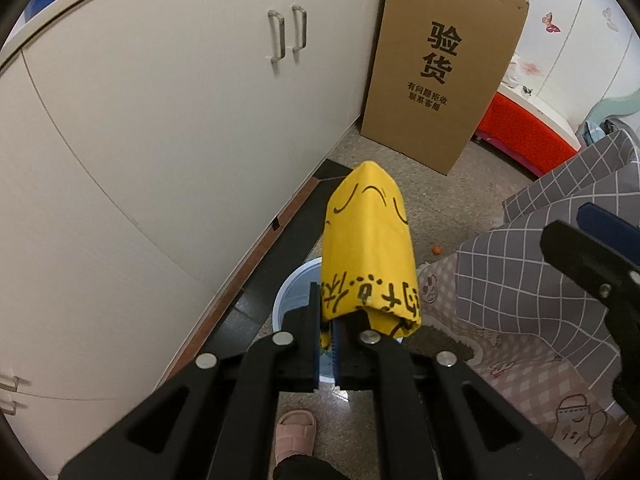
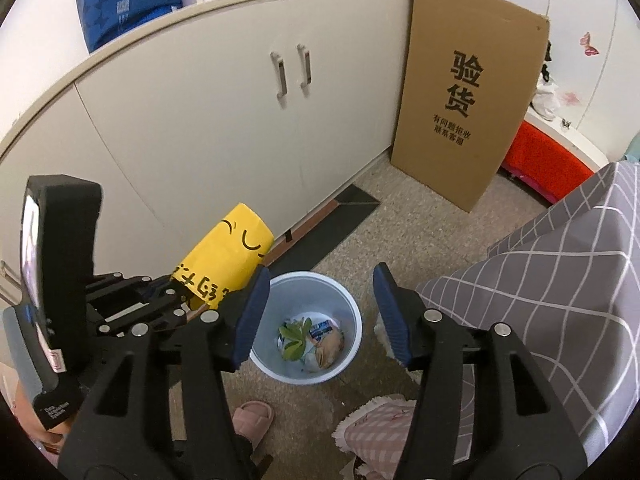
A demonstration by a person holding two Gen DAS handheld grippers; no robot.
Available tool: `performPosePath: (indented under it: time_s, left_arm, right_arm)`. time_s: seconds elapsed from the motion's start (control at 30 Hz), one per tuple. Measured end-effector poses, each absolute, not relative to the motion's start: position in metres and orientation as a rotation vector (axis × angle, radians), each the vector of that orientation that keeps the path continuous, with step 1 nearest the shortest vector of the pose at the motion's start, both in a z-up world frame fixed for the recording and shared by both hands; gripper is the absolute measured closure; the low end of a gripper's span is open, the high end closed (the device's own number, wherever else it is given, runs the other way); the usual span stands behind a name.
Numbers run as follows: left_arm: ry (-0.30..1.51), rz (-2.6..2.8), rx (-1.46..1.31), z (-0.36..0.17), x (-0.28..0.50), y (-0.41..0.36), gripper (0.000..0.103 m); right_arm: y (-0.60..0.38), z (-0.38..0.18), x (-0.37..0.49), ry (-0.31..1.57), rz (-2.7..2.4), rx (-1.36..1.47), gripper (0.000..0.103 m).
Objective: Collect trash
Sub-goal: 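Carry both items over the wastebasket and open both tools to drop them, then move both tools back toward the trash on the table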
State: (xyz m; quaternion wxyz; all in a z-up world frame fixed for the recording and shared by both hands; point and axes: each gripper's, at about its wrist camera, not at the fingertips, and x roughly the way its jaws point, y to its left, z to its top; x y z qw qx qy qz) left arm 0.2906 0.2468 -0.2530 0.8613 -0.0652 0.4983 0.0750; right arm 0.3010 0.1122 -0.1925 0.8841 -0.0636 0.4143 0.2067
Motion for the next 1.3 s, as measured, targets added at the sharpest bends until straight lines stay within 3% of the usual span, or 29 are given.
performPosePath:
  time_s: [0.13,0.23,0.27,0.3,0.33,0.6,0.9,1.3]
  left_arm:
    - [1.035,0.160,-0.132,-0.247,0.297,0.241,0.098]
    - [1.012,0.173,-0.145,-0.241,0.297,0.241,0.091]
    - [1.014,0.180,-0.156,-0.240,0.298,0.241,0.061]
    - [1.022,0.189,-0.164,-0.240,0.300,0.242,0.024]
    - [1.013,0.201,-0.179,-0.239,0.299,0.243,0.020]
    - [0.981,0.190,-0.195,-0.223,0.289,0.234,0.020]
    - [0.864,0.152,-0.186,-0.164,0.266,0.202,0.020]
    - [0.730,0.003,-0.043,-0.090,0.236,0.079,0.020]
  right_arm:
    - [0.105,-0.184,0.297,0.830,0.421,-0.116,0.049]
    - [0.098,-0.179,0.294,0.813,0.412,-0.103,0.048]
    - [0.096,-0.178,0.293,0.811,0.408,-0.099,0.047]
    - [0.094,-0.176,0.292,0.809,0.406,-0.096,0.047]
    - [0.091,-0.175,0.291,0.806,0.402,-0.091,0.047]
    - [0.075,-0.159,0.283,0.786,0.391,-0.070,0.047]
    - [0.035,-0.119,0.259,0.709,0.359,-0.026,0.046]
    - [-0.091,-0.077,0.213,0.608,0.205,0.074,0.041]
